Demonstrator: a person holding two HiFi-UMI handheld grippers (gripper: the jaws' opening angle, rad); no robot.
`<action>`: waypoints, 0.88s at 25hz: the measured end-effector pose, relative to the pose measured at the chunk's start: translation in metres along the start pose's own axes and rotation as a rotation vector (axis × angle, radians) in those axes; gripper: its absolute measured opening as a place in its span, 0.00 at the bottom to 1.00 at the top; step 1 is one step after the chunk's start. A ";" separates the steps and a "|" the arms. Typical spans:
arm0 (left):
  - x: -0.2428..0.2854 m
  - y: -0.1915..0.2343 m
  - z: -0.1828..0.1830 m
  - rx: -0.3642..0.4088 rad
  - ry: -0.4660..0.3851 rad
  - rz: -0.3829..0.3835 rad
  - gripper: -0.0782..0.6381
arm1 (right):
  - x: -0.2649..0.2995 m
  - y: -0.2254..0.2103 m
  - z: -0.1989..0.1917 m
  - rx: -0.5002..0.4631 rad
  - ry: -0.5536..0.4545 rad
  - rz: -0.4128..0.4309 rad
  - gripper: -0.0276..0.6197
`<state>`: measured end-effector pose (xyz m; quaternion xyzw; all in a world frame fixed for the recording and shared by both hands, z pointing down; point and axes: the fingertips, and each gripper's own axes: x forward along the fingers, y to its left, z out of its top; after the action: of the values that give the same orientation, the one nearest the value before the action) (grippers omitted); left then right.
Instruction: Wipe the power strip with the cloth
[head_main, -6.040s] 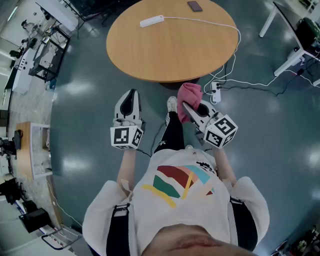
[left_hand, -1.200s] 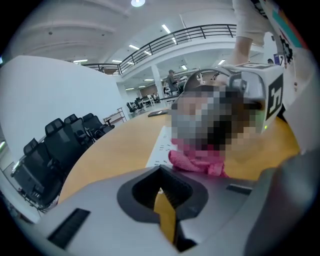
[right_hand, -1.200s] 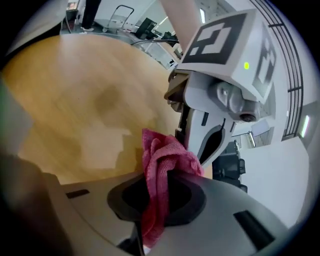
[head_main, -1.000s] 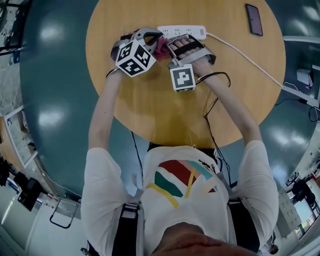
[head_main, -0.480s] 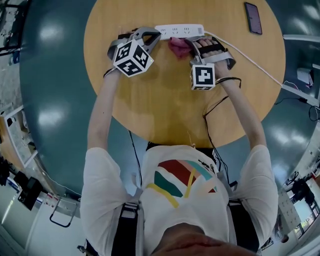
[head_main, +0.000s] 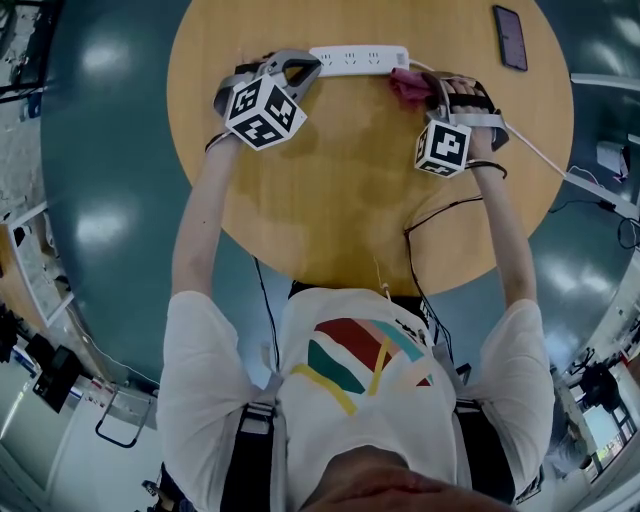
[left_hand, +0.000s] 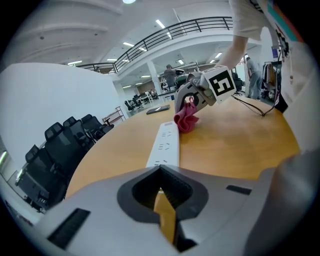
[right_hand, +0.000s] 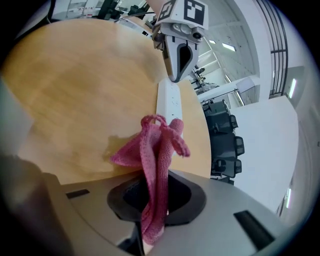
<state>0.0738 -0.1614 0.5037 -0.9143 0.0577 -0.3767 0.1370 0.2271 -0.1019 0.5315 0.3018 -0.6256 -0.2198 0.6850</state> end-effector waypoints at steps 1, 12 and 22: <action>0.000 0.000 0.000 -0.002 0.003 0.003 0.16 | -0.002 -0.002 -0.001 0.020 -0.007 -0.004 0.10; -0.013 -0.004 -0.005 -0.049 0.100 0.156 0.16 | -0.013 -0.106 0.131 0.122 -0.471 0.423 0.10; 0.007 0.009 -0.001 -0.139 0.091 0.255 0.16 | 0.038 -0.098 0.178 0.055 -0.423 0.941 0.10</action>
<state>0.0783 -0.1716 0.5065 -0.8888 0.2056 -0.3925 0.1175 0.0633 -0.2229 0.4973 -0.0454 -0.8241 0.0723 0.5600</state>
